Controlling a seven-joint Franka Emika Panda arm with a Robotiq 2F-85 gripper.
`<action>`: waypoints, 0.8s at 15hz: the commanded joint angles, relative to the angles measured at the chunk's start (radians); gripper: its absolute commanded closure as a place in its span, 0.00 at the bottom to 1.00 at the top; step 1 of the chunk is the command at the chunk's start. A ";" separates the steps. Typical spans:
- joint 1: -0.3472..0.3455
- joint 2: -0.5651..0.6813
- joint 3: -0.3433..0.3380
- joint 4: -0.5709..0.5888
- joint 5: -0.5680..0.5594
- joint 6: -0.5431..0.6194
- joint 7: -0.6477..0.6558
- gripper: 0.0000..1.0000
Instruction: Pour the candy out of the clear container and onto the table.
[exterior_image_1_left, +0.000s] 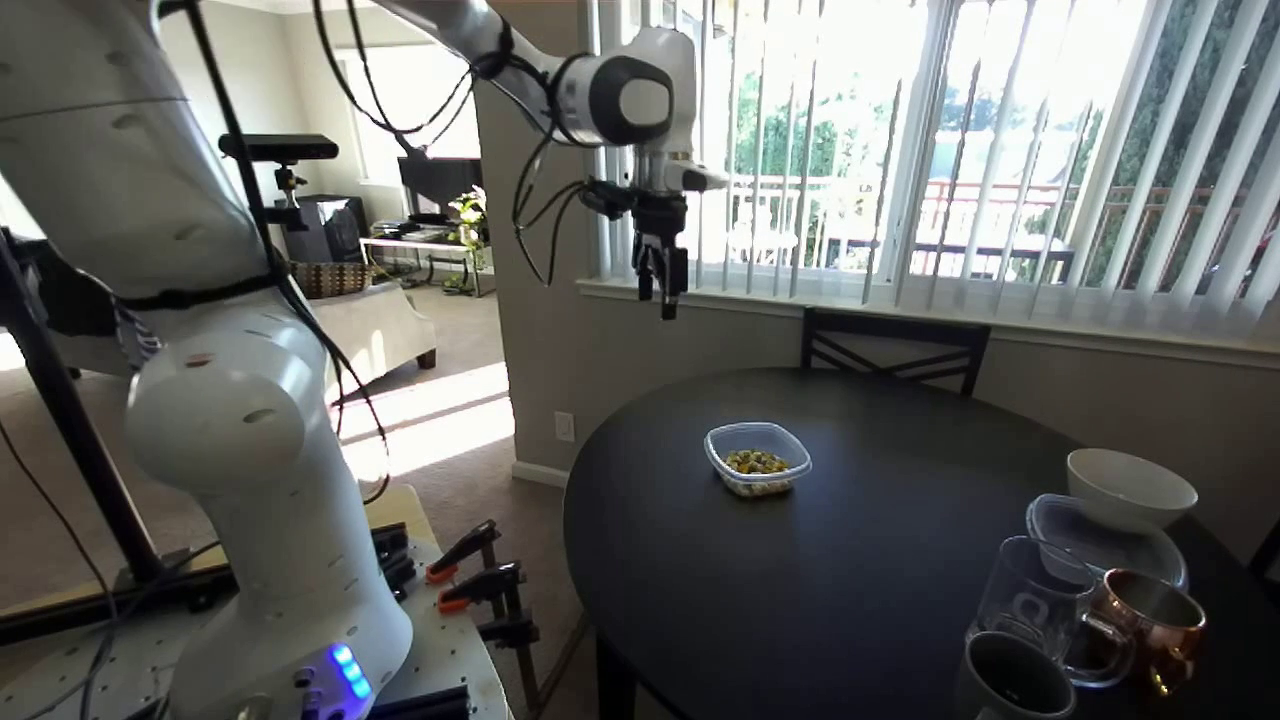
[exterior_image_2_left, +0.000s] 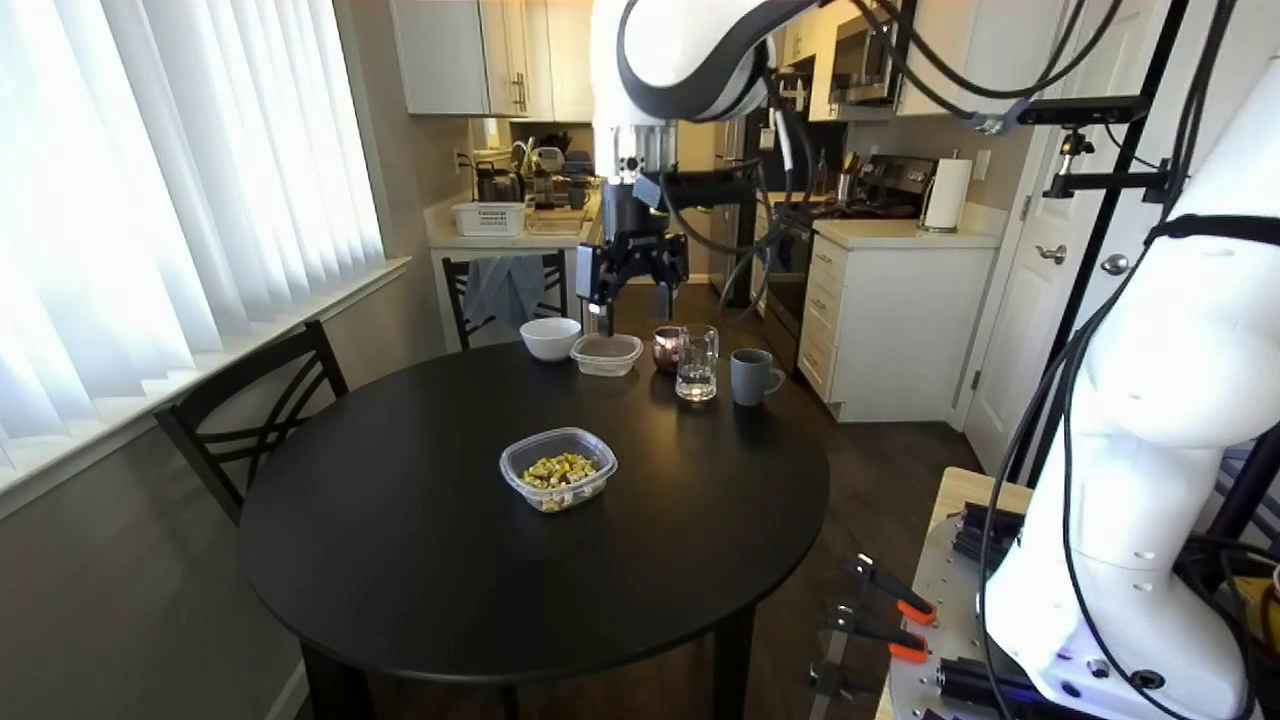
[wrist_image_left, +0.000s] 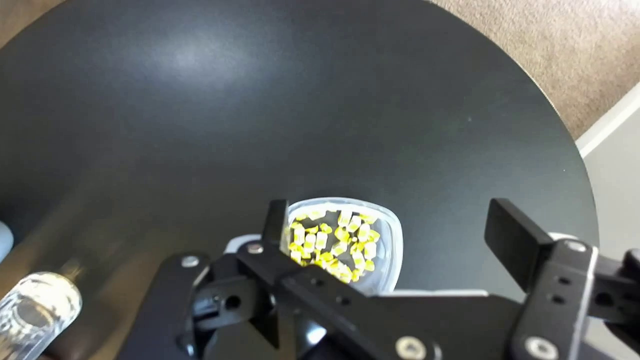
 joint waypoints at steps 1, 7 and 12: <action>0.085 0.235 -0.064 0.132 -0.010 -0.021 0.076 0.00; 0.164 0.288 -0.147 0.135 0.015 -0.005 0.040 0.00; 0.175 0.265 -0.149 0.125 -0.023 0.018 0.089 0.00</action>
